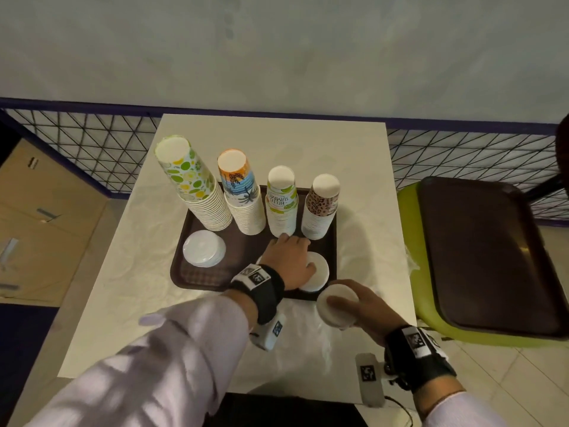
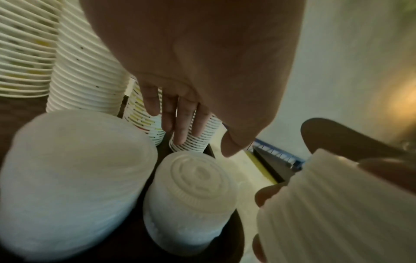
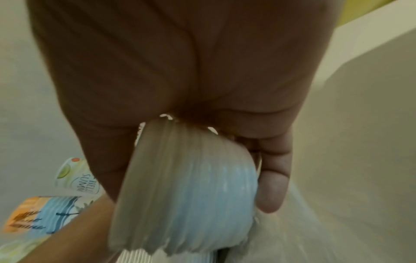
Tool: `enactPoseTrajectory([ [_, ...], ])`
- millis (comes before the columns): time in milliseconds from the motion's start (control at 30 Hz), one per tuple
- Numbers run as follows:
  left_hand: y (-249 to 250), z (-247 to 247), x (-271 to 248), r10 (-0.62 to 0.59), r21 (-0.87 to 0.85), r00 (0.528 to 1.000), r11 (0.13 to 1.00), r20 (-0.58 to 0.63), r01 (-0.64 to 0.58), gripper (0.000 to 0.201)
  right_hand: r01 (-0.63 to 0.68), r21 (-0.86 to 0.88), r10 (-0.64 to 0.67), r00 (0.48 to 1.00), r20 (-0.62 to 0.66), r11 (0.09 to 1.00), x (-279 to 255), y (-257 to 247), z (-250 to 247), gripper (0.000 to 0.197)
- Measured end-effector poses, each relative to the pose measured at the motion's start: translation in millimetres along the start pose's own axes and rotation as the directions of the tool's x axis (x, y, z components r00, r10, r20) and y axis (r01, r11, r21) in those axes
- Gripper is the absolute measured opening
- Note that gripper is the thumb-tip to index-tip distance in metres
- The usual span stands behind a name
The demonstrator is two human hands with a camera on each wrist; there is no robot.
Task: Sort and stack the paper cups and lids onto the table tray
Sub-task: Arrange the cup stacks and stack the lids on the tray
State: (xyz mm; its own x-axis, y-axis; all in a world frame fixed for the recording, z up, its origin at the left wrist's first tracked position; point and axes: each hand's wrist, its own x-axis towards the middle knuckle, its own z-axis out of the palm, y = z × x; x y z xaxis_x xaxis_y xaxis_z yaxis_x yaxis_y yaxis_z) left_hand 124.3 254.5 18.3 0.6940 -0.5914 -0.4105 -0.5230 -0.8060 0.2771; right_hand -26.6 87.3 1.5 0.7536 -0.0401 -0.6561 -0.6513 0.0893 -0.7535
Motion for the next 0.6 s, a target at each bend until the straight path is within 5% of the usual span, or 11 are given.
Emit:
enactPoseTrajectory([
  [167, 1.5, 9.3, 25.1, -0.009, 0.157, 0.983, 0.987, 0.186, -0.020, 0.073, -0.034, 0.114, 0.031, 0.999, 0.034, 0.993, 6.0, 10.2, 2.1, 0.052],
  [300, 0.3, 15.3, 35.6, -0.026, 0.169, 0.976, 0.986, 0.216, -0.011, 0.077, -0.041, 0.198, 0.027, 0.997, 0.071, 0.979, 9.8, 10.4, 3.6, 0.037],
  [600, 1.5, 13.7, 48.6, -0.095, 0.143, 0.961, 0.988, 0.260, 0.059, 0.082, -0.003, 0.260, -0.007, 0.999, 0.036, 0.966, 20.1, 16.5, 10.3, 0.051],
])
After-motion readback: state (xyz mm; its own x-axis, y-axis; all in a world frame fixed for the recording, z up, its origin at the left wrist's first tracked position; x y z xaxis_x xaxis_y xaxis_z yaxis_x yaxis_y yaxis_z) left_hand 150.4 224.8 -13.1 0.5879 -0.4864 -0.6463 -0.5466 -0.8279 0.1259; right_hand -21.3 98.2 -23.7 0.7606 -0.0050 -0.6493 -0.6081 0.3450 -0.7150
